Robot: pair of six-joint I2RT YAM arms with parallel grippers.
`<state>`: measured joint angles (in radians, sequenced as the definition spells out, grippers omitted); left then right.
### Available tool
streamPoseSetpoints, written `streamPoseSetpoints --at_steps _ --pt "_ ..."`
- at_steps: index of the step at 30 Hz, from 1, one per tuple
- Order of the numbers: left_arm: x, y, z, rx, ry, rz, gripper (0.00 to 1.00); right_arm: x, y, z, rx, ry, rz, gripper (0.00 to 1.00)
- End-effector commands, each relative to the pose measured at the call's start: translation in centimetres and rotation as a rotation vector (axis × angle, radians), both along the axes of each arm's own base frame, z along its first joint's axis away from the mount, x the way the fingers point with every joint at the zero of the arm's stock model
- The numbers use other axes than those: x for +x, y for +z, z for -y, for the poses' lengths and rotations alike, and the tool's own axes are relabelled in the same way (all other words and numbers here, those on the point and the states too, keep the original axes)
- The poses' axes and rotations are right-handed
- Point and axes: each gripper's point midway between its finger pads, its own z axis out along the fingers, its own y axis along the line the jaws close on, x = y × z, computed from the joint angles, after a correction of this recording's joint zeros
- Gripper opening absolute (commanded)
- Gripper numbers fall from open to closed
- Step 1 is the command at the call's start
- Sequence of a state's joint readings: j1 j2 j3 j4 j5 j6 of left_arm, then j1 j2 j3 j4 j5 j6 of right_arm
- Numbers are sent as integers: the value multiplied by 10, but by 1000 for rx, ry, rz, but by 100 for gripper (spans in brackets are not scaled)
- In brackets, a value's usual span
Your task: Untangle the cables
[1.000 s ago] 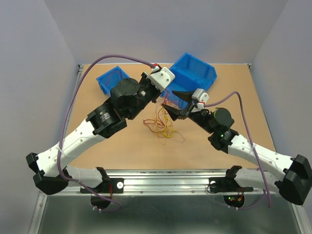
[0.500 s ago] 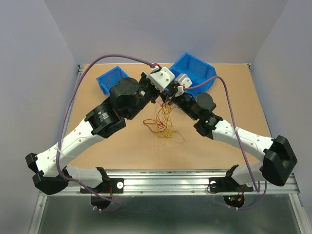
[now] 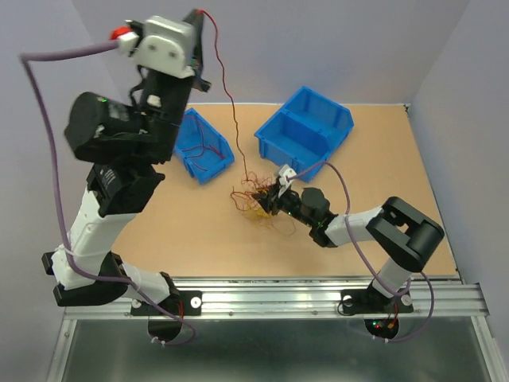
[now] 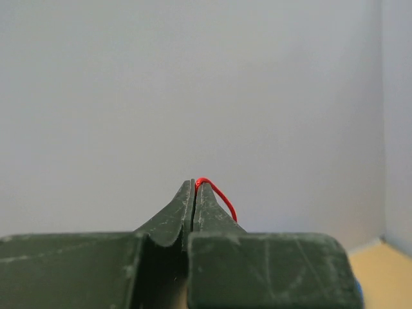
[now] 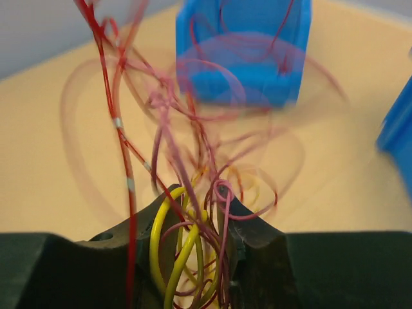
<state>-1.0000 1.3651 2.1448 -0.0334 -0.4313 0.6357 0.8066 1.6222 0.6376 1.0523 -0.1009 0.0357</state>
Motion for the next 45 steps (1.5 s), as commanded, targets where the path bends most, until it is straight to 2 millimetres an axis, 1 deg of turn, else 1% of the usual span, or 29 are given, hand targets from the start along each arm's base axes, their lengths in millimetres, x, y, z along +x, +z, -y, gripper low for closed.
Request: streamPoseSetpoints --at_steps 1,4,5,7,10,13,17,19,20,21,22,23,24,25,26,27,28,29,30,31,32,33,34,37,38,40,41,44,45 --pt "-46 83 -94 -294 144 250 0 -29 -31 6 117 69 -73 34" --pt "-41 78 -95 -271 204 268 0 -32 -53 8 109 68 -121 34" --pt "-37 72 -90 -252 213 261 0 -35 -61 8 99 76 -134 34" --pt "-34 68 -86 -241 218 254 0 -37 -72 8 90 81 -158 33" --pt "-34 66 -91 -263 234 250 0 -41 -83 14 79 72 -173 32" --pt "-34 69 -98 -295 262 251 0 -45 -90 28 72 33 -176 32" --pt "-30 64 -98 -283 295 244 0 -50 -86 49 79 -30 -170 32" --pt "-30 61 -104 -289 320 236 0 -54 -73 58 104 -45 -150 32" --pt "-26 54 -97 -268 321 228 0 -61 -76 66 93 -47 -156 38" --pt "-29 52 -101 -268 317 227 0 -64 -63 70 118 -45 -133 46" --pt "-28 48 -97 -260 302 228 0 -67 -60 73 125 -44 -127 54" --pt "-28 43 -94 -251 283 225 0 -74 -62 79 118 -42 -131 65" --pt "-27 31 -87 -240 247 204 0 -78 -59 80 119 -28 -127 70" --pt "-25 24 -78 -211 210 193 0 -81 -46 81 141 -15 -103 76" --pt "-21 10 -65 -177 178 168 0 -86 -41 79 139 13 -99 78" --pt "-26 6 -66 -176 145 163 0 -86 -35 75 138 30 -93 80" --pt "-22 -13 -44 -137 65 126 0 -89 -36 73 107 48 -117 81" --pt "-22 -22 -35 -119 20 108 0 -88 -34 72 96 48 -123 82" --pt "-29 -26 -36 -127 -26 102 0 -89 -33 70 82 59 -127 82" --pt "-34 -32 -25 -107 -92 105 0 -90 -30 70 79 62 -126 82" --pt "-33 -51 -11 -94 -148 60 0 -90 -17 73 100 55 -91 83" --pt "-39 -53 -14 -104 -179 61 0 -89 -12 74 104 50 -81 84" --pt "-45 -57 -8 -109 -230 53 0 -86 -2 73 107 45 -52 84" --pt "-48 -65 -4 -103 -267 40 0 -77 12 68 77 33 -24 84" --pt "-49 -65 -5 -108 -268 35 0 -71 28 59 74 47 19 84" --pt "-49 -65 -7 -111 -263 32 0 -66 36 50 38 68 62 84" --pt "-50 -63 -9 -114 -262 33 0 -62 51 44 49 80 95 84" --pt "-52 -61 -11 -117 -268 32 0 -53 56 30 7 104 149 84" --pt "-54 -57 -13 -124 -273 35 0 -48 72 23 21 114 179 84"
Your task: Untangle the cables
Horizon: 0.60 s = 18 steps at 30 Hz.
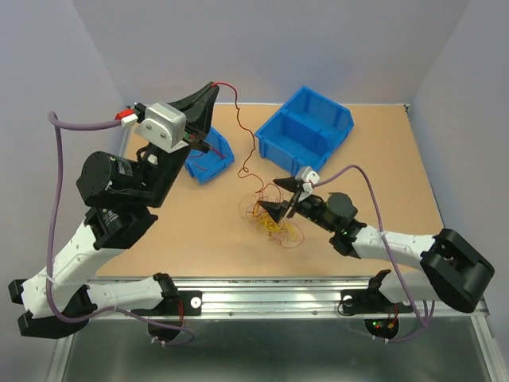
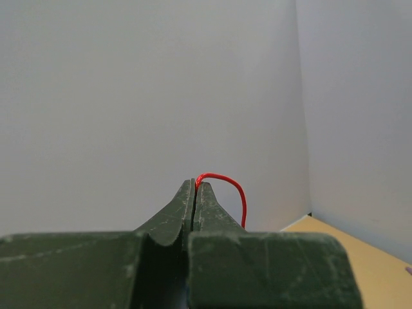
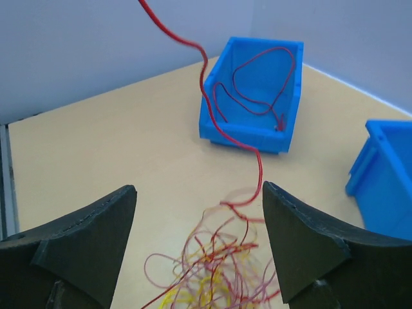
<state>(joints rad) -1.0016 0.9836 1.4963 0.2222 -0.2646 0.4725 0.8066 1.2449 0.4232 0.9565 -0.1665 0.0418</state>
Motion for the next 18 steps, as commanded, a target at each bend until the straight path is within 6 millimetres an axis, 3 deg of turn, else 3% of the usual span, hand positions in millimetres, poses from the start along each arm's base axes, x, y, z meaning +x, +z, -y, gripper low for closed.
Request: streamPoseSetpoints --at_steps 1,3,4,5,6,7,8,10,13,16,17,18 --pt "-15 20 -10 -70 -53 21 0 15 29 -29 -45 55 129 84" --pt "-16 23 -11 -72 -57 20 0 23 46 -41 -36 71 167 84" --pt "-16 23 -11 -70 -60 16 0 29 39 -49 -58 79 162 84" --pt "-18 26 -13 -78 -62 19 0 33 48 -57 -53 94 177 84" --pt "-18 27 -14 -80 -60 19 0 35 39 -59 -69 98 165 84" --pt "-18 28 -15 -83 -58 18 0 39 45 -66 -65 106 184 84" --pt "-18 29 -16 -83 -55 18 0 43 36 -72 -83 116 177 84" --pt "-19 32 -20 -92 -49 18 0 51 40 -81 -78 119 182 84" --pt "-17 33 -24 -93 -25 14 0 63 30 -89 -90 99 163 67" --pt "-14 33 -30 -96 10 9 0 64 30 -93 -81 111 151 12" --pt "-11 30 -30 -79 35 10 0 56 33 -92 -76 135 156 3" --pt "-7 28 -31 -72 60 6 0 52 35 -88 -70 141 155 1"
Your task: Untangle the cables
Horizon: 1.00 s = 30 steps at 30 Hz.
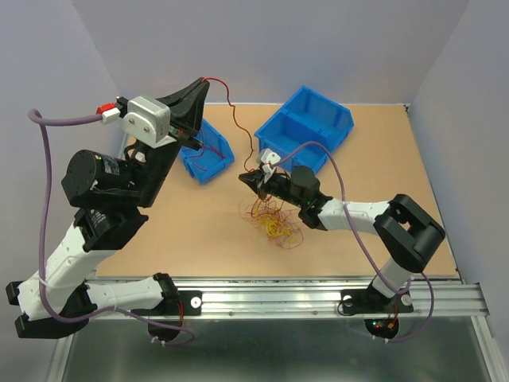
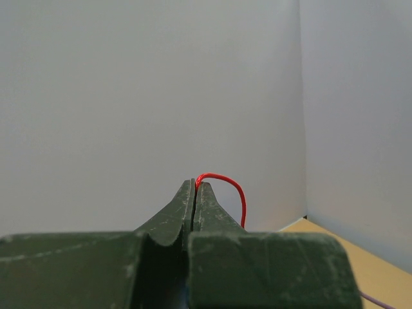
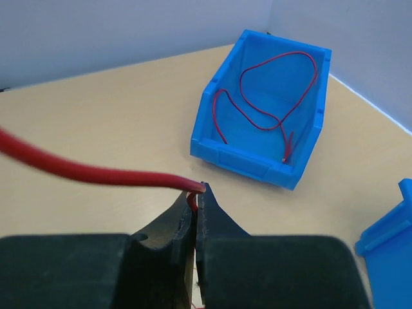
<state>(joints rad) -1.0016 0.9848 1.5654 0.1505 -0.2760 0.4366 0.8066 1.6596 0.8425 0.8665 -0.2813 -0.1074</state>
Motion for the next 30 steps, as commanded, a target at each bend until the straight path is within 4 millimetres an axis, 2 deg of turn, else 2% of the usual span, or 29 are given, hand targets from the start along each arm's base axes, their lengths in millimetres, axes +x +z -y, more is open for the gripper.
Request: streamPoseSetpoints --at_steps 1,2,3,6,8,9,10,11,14,15,17,18,20,21,22,23,24,26,27,28,29,30 --pt "6 13 -28 -53 125 11 0 -16 43 -1 80 60 72 1" --pt "10 14 -32 -64 163 15 0 -20 46 3 92 63 64 0" --pt "22 6 -35 -45 221 5 0 -33 50 11 100 84 67 0" --pt "42 -1 -39 -28 249 3 0 -54 58 20 127 129 54 1" --pt "72 -13 -42 5 284 -24 0 -76 69 29 151 193 57 1" --pt "89 -23 -33 41 273 -41 0 -88 66 32 146 234 51 1" --pt "110 -32 -47 48 325 -71 0 -98 82 38 171 254 84 1" --pt "124 -40 -48 61 331 -91 0 -106 86 41 186 276 60 1" --pt "181 -83 -59 108 343 -186 0 -129 105 51 214 340 75 1" --pt "202 -105 -56 132 338 -231 0 -135 108 52 212 365 75 1" --pt "223 -133 -52 176 310 -279 0 -142 128 56 236 386 110 1" --pt "239 -162 -49 218 313 -329 0 -145 137 59 248 387 121 0" --pt "248 -189 -43 246 294 -361 0 -146 160 61 274 383 154 1" --pt "251 -214 -39 271 278 -400 0 -147 187 63 304 380 197 1" --pt "251 -222 -33 272 250 -400 0 -145 199 63 314 370 209 0" --pt "248 -243 -31 279 229 -433 0 -143 229 67 356 344 254 0" --pt "245 -249 -29 284 212 -433 0 -141 242 68 373 334 265 0" --pt "233 -256 -18 280 136 -419 0 -134 265 66 395 312 286 1" --pt "225 -277 -15 293 102 -445 0 -131 274 64 395 301 283 1" --pt "213 -272 -14 282 75 -423 0 -131 307 70 436 279 328 1" --pt "202 -272 -6 273 15 -405 0 -124 311 66 436 261 322 1" --pt "188 -282 -5 274 -15 -411 0 -118 319 67 449 232 323 1"
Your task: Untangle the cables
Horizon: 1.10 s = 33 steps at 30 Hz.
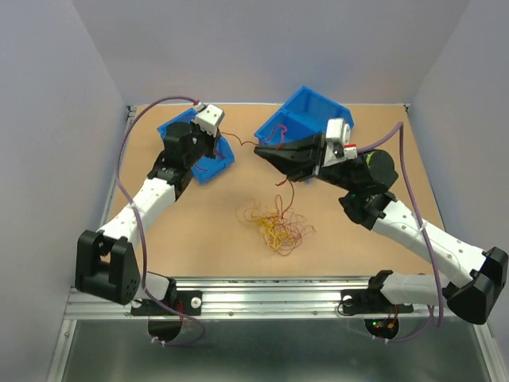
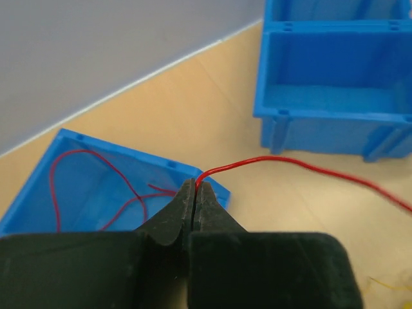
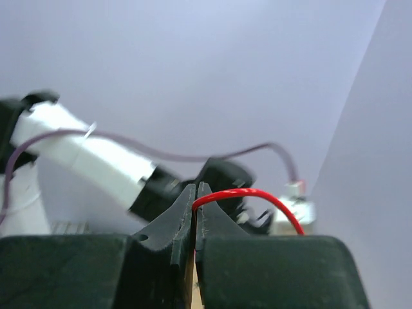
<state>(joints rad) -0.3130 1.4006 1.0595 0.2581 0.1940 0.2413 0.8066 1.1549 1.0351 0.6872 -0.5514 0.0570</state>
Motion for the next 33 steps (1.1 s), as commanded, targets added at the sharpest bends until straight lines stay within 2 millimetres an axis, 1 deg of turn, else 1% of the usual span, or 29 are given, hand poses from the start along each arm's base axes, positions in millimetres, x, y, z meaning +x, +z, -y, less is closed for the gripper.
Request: streamPoseSetpoints --at_steps 1,2,3,4,5,6,7,8,9,10,11,12,13,14,15,16,17,18,20,22,23,24,25,26,28,29,30,32,33 --pt "-57 76 27 -160 -228 233 0 5 79 13 132 -78 54 1" --pt "-65 72 32 -174 -256 228 0 8 86 14 143 -90 59 1" --pt "-73 53 35 -170 -279 191 0 14 91 11 153 -105 53 1" --pt "-82 50 39 -174 -311 192 0 16 105 15 182 -127 60 0" --pt "-87 43 44 -175 -327 179 0 19 112 17 197 -140 63 1" --pt "-92 24 45 -170 -330 152 0 24 115 14 202 -152 58 1" --pt "-94 18 47 -163 -329 153 0 27 121 15 218 -166 53 1" --pt "-95 15 48 -156 -331 164 0 27 135 20 249 -180 63 1" --pt "-98 3 51 -137 -333 153 0 32 139 21 264 -199 53 1" --pt "-95 -2 50 -134 -314 152 0 33 146 22 280 -207 56 1" --pt "-95 -1 50 -140 -314 171 0 35 151 25 291 -219 60 1" --pt "-96 -10 51 -138 -318 155 0 36 164 29 319 -232 64 0" --pt "-96 -12 52 -138 -321 156 0 35 169 30 327 -235 69 1" --pt "-97 -13 54 -140 -327 160 0 32 183 34 345 -239 85 1" --pt "-98 -14 55 -140 -333 164 0 35 185 32 346 -244 84 1" --pt "-99 -13 55 -141 -335 168 0 32 191 35 354 -242 91 1" --pt "-104 -12 58 -144 -364 174 0 36 192 31 346 -243 85 1" --pt "-109 -10 60 -145 -385 183 0 35 195 32 342 -244 81 1" --pt "-119 -8 63 -140 -436 199 0 39 191 27 326 -239 65 1" --pt "-129 3 64 -144 -471 239 0 45 178 21 303 -242 45 0" --pt "-133 5 64 -143 -481 251 3 47 174 19 295 -243 36 1" --pt "-140 10 62 -133 -493 282 12 50 169 17 283 -251 33 0" --pt "-144 12 62 -133 -504 293 27 53 166 16 278 -260 26 1" --pt "-148 15 61 -133 -511 312 45 57 159 14 265 -271 21 1" --pt "-153 23 56 -148 -491 339 57 63 152 11 252 -285 11 1" --pt "-149 27 50 -172 -448 337 67 65 146 9 241 -288 0 0" --pt "-150 40 45 -187 -433 358 71 67 143 7 237 -291 -5 1" --pt "-153 48 43 -198 -445 346 77 72 134 4 215 -309 5 1" --pt "-153 59 40 -205 -440 361 80 74 131 3 208 -312 2 1"
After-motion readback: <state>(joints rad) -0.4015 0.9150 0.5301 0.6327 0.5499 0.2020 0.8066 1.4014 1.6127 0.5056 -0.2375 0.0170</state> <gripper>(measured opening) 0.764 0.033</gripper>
